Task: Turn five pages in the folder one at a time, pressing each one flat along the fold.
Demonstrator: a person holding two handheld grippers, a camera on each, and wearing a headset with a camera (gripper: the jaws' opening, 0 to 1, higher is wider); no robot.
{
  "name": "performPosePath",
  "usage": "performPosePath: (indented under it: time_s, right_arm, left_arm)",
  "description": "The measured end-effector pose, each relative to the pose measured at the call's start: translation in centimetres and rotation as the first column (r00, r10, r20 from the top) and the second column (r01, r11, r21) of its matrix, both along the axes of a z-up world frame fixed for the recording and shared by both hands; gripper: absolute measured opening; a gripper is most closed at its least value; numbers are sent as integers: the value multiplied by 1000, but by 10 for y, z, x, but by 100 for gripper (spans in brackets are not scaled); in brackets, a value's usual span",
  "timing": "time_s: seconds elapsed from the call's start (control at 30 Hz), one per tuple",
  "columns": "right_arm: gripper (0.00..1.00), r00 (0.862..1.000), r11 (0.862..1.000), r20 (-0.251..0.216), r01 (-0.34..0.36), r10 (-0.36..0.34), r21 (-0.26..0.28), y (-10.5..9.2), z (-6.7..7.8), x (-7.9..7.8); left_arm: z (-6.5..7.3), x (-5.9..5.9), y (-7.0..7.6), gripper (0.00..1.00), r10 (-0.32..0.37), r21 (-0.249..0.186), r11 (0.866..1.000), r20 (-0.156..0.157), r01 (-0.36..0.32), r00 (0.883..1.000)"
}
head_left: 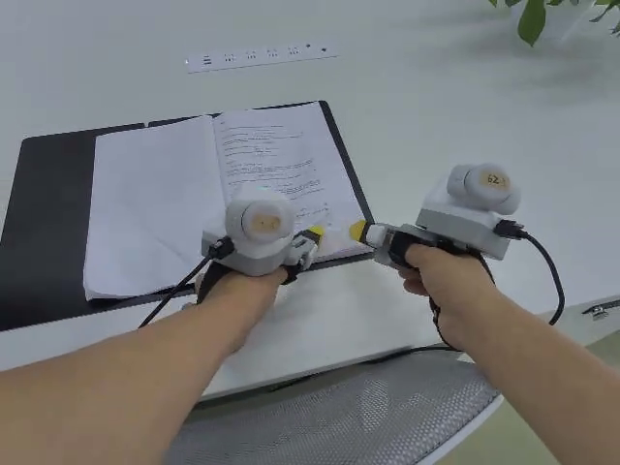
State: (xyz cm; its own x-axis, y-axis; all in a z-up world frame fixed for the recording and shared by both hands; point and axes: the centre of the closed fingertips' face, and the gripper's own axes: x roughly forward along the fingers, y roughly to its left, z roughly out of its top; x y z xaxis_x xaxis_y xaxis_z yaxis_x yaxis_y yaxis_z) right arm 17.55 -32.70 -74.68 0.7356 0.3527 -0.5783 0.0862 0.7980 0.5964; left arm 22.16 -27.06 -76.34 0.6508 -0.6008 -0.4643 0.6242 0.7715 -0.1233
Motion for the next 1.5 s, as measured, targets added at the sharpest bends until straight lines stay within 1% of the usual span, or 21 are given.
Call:
performPosePath:
  time_s: [0.1,0.13,0.17,0.2,0.3,0.43,0.57,0.63,0.67,0.7,0.8,0.9,0.93,0.97,1.0,1.07,1.2,1.23,1.33,1.43,1.5]
  right_arm:
    - [0,999,1000,33,-3,4,-6,3,11,0]
    - [0,999,1000,45,-7,7,-10,6,15,0]
    - [0,998,1000,55,-8,9,-14,7,19,-1]
    - [0,998,1000,67,-8,9,-11,9,24,-1]
    - [0,995,1000,98,-10,11,-5,16,36,0]
    - [0,990,999,136,-32,32,-4,28,53,2]
    - [0,976,997,206,-75,68,22,51,79,6]
    - [0,971,995,223,-97,90,20,62,87,9]
    - [0,969,994,228,-105,98,22,66,90,10]
    - [0,966,993,235,-118,109,25,73,94,11]
    - [0,956,987,254,-159,147,27,93,102,12]
    - [0,945,979,267,-202,189,19,112,106,12]
    - [0,941,976,269,-218,205,19,121,107,12]
    - [0,938,973,270,-231,218,17,127,107,12]
    - [0,935,970,270,-243,230,13,132,107,12]
    - [0,925,961,270,-275,268,-12,146,105,12]
    - [0,910,944,254,-327,329,-51,169,101,10]
    - [0,904,938,253,-339,345,-70,175,101,10]
    - [0,891,927,255,-365,375,-87,193,101,9]
    - [0,874,910,252,-401,415,-110,212,99,8]
    - [0,865,900,248,-419,436,-120,221,97,7]
  left_arm:
    - [13,-3,10,36,-1,-9,1000,13,1,1000]
    - [19,-3,15,37,6,-17,1000,25,-6,1000]
    - [20,-3,17,37,7,-21,1000,27,-7,1000]
    - [25,-4,22,37,11,-31,999,30,-10,999]
    - [36,-6,37,37,24,-35,999,49,-22,998]
    - [53,-6,59,38,42,-38,999,98,-39,994]
    - [71,-5,81,40,57,-47,998,141,-51,988]
    - [81,-5,93,40,70,-52,997,163,-62,984]
    - [84,-4,99,40,80,-56,996,166,-72,983]
    - [89,-2,108,40,100,-61,994,181,-90,978]
    - [98,-1,128,40,134,-75,990,195,-122,972]
    - [106,-2,148,40,178,-99,982,198,-161,964]
    - [109,-1,156,40,193,-108,979,205,-174,959]
    - [109,-1,159,40,198,-110,978,206,-178,958]
    - [111,-2,166,40,210,-113,975,206,-190,956]
    - [115,-3,179,40,231,-115,971,215,-210,949]
    - [119,-8,201,40,269,-120,961,215,-247,939]
    - [118,-10,205,40,275,-117,960,214,-254,937]
    - [117,-14,217,40,287,-107,957,215,-270,934]
    - [118,-17,229,40,314,-121,948,212,-294,926]
    - [118,-18,234,40,322,-126,945,210,-301,923]
